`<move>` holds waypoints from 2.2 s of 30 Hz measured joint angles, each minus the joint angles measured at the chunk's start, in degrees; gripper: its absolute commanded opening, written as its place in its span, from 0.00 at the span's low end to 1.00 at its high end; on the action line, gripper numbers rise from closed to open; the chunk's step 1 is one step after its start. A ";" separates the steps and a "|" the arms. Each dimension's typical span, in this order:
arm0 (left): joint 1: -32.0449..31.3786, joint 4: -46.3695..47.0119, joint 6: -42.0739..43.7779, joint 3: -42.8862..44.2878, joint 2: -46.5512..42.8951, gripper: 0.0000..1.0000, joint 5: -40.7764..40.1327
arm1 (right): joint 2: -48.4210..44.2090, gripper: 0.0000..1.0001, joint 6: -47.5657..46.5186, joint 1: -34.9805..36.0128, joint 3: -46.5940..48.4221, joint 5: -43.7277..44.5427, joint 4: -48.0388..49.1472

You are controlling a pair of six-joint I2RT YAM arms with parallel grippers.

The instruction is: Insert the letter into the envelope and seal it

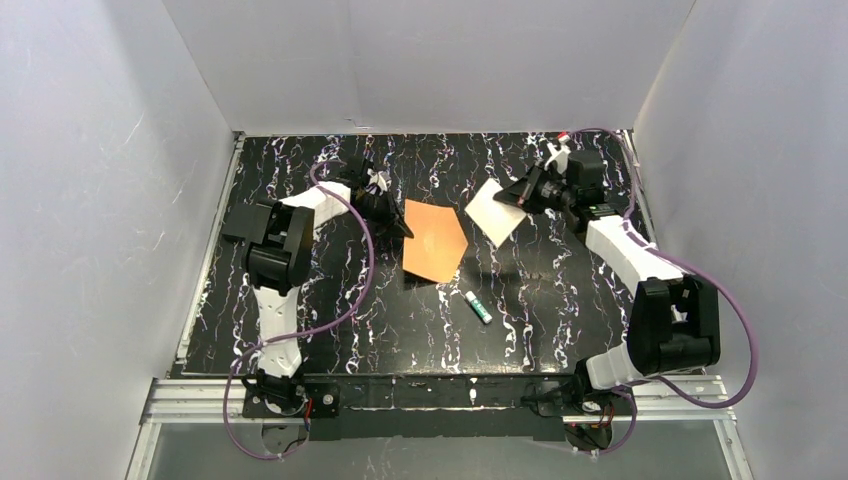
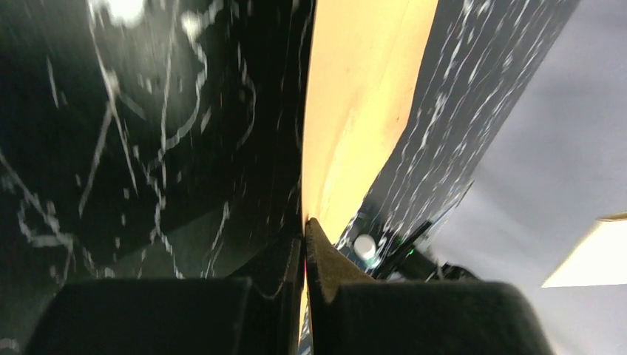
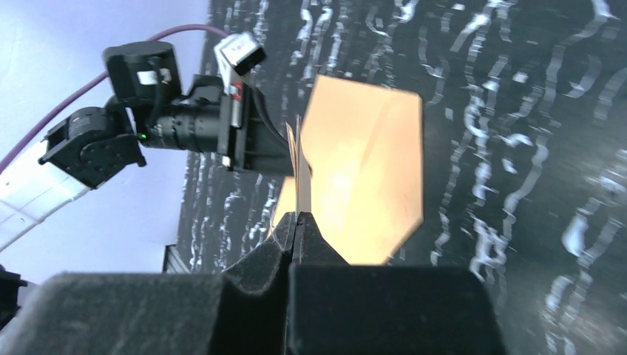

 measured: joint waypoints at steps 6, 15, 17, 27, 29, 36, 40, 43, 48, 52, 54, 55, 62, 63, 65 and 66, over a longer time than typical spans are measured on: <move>0.31 -9.33 8.22 -3.65 -4.20 0.39 -0.52 | 1.20 0.01 6.14 6.75 -1.62 3.34 9.51; 1.33 -20.20 10.29 -2.10 -9.88 0.58 -13.42 | 4.48 0.01 10.47 10.80 -1.84 9.22 13.07; 1.33 -21.77 9.88 -1.22 -11.87 0.63 -17.35 | 4.52 0.01 11.10 11.04 -1.84 9.86 13.38; 1.90 -19.41 7.28 6.16 -22.69 0.98 -13.33 | 7.54 0.01 23.74 11.41 0.02 10.34 24.94; 1.95 -14.88 4.83 7.80 -25.14 0.98 -10.05 | 8.74 0.01 28.57 11.54 1.90 10.54 29.35; 1.97 6.97 -8.59 7.78 -29.14 0.94 0.15 | 11.52 0.01 43.41 13.44 9.09 12.00 42.25; 1.86 16.04 -14.56 7.72 -26.34 0.70 5.20 | 12.90 0.01 46.53 15.21 12.83 12.02 44.65; 1.81 18.40 -17.16 7.74 -24.41 0.48 7.26 | 13.55 0.01 48.15 16.20 13.27 12.00 45.90; 1.84 19.93 -19.65 8.87 -23.47 0.20 9.42 | 14.80 0.01 50.47 16.35 13.27 12.02 47.10; 1.92 21.73 -19.91 9.55 -23.63 0.00 10.64 | 15.08 0.04 50.40 16.28 13.29 11.21 47.34; 2.05 21.97 -19.80 9.55 -23.71 0.00 11.41 | 15.47 0.28 49.03 16.24 13.81 9.86 46.84; 2.19 22.05 -19.69 9.55 -23.71 0.00 11.74 | 15.74 0.49 48.39 16.13 14.27 9.16 46.53; 3.10 22.08 -18.38 9.55 -23.71 0.00 18.12 | 16.15 0.63 37.70 15.13 17.42 -1.14 43.47; 3.13 22.08 -18.23 9.57 -23.71 0.00 19.06 | 16.22 0.61 36.54 14.93 17.88 -3.85 43.78; 3.10 22.08 -17.66 9.68 -23.71 0.00 21.66 | 16.57 0.55 35.50 14.69 18.93 -8.63 44.78; 3.10 22.08 -17.25 9.77 -23.71 0.00 22.86 | 16.81 0.53 35.41 14.67 19.39 -11.08 45.46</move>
